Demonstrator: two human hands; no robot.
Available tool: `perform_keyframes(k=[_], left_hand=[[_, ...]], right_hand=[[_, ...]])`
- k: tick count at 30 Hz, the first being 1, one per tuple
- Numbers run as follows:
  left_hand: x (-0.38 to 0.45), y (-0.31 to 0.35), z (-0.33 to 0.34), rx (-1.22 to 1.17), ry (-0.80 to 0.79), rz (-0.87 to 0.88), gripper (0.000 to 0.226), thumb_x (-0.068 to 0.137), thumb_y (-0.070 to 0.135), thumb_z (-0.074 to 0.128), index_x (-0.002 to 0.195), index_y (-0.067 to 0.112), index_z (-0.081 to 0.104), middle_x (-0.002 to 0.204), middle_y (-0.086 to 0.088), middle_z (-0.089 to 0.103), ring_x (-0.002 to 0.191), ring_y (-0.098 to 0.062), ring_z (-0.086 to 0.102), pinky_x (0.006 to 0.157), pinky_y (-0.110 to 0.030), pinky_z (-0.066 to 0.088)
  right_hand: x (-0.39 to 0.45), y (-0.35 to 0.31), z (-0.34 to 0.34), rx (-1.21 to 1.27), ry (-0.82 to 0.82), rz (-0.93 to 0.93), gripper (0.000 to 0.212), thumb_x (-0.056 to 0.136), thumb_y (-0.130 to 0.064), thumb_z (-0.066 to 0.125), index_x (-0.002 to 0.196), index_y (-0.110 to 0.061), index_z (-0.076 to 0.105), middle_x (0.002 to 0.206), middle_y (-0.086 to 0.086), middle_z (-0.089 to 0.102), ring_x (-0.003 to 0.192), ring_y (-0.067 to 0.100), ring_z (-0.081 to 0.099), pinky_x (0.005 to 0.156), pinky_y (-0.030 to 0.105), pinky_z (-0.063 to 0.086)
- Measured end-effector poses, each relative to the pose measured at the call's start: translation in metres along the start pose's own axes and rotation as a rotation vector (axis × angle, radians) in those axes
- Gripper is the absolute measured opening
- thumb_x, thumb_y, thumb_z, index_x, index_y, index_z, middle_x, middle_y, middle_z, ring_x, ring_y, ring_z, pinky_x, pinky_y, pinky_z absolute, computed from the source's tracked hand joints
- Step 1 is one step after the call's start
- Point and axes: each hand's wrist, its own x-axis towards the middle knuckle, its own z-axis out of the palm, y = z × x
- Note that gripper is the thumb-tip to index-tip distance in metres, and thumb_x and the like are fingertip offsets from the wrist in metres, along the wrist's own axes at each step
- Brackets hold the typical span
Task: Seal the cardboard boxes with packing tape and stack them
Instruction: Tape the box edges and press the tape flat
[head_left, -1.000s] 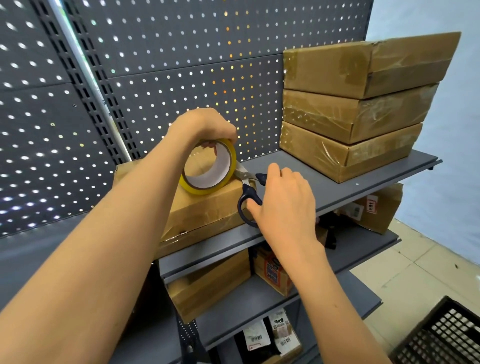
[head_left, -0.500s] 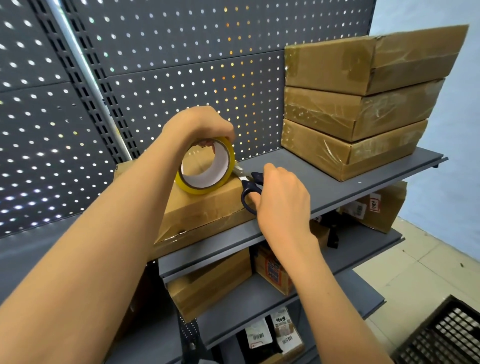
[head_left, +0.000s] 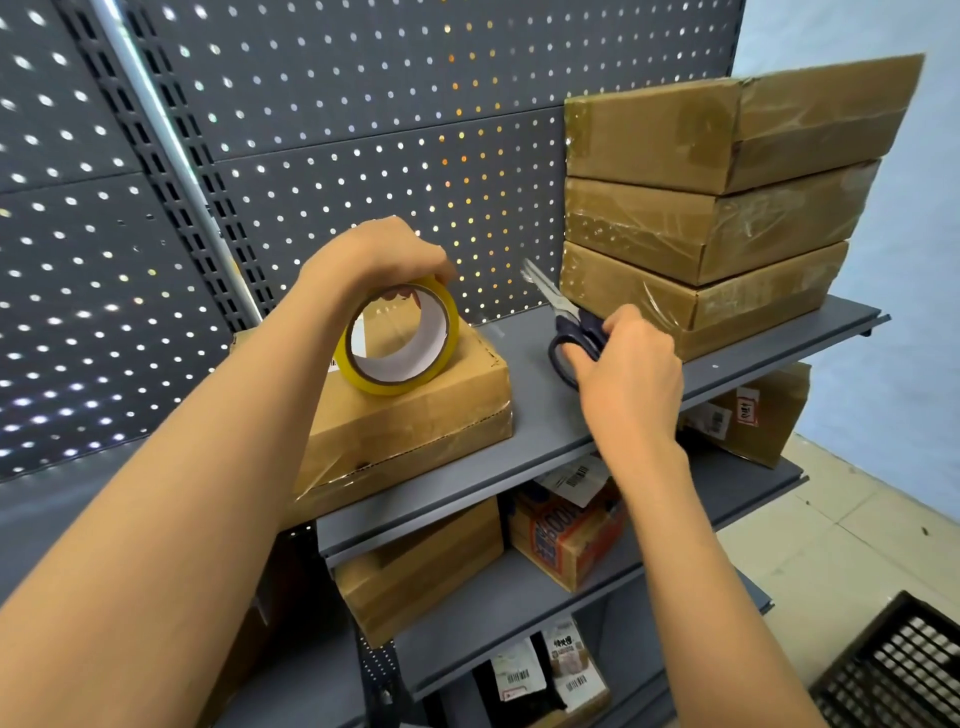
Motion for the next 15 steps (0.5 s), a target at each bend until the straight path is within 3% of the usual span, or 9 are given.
perform_keyframes(k=[6,11,15], left_hand=[[0.001,-0.002,0.001,0.001,0.019,0.005,0.03,0.083,0.031,0.061,0.063,0.01,0.054,0.058,-0.004,0.049,0.05,-0.017,0.042,0.052,-0.025,0.036],[0.001,-0.004,0.001,-0.032,0.018,0.001,0.031,0.085,0.031,0.06,0.064,0.01,0.052,0.058,-0.003,0.049,0.05,-0.016,0.041,0.053,-0.026,0.036],[0.002,-0.003,0.001,-0.041,0.018,0.001,0.032,0.084,0.031,0.06,0.062,0.01,0.05,0.055,-0.002,0.047,0.048,-0.015,0.04,0.052,-0.026,0.035]], right_hand=[[0.008,0.031,0.026,-0.08,-0.162,0.126,0.036,0.09,-0.024,0.065,0.111,0.002,0.051,0.114,0.02,0.059,0.109,0.037,0.054,0.071,0.033,0.036],[0.009,0.032,0.044,-0.151,-0.231,0.07,0.027,0.089,-0.025,0.066,0.096,-0.002,0.053,0.113,0.019,0.057,0.112,0.035,0.049,0.083,0.038,0.043],[0.014,0.03,0.048,-0.167,-0.292,0.024,0.028,0.091,-0.026,0.062,0.081,-0.008,0.043,0.113,0.02,0.055,0.111,0.036,0.046,0.089,0.038,0.039]])
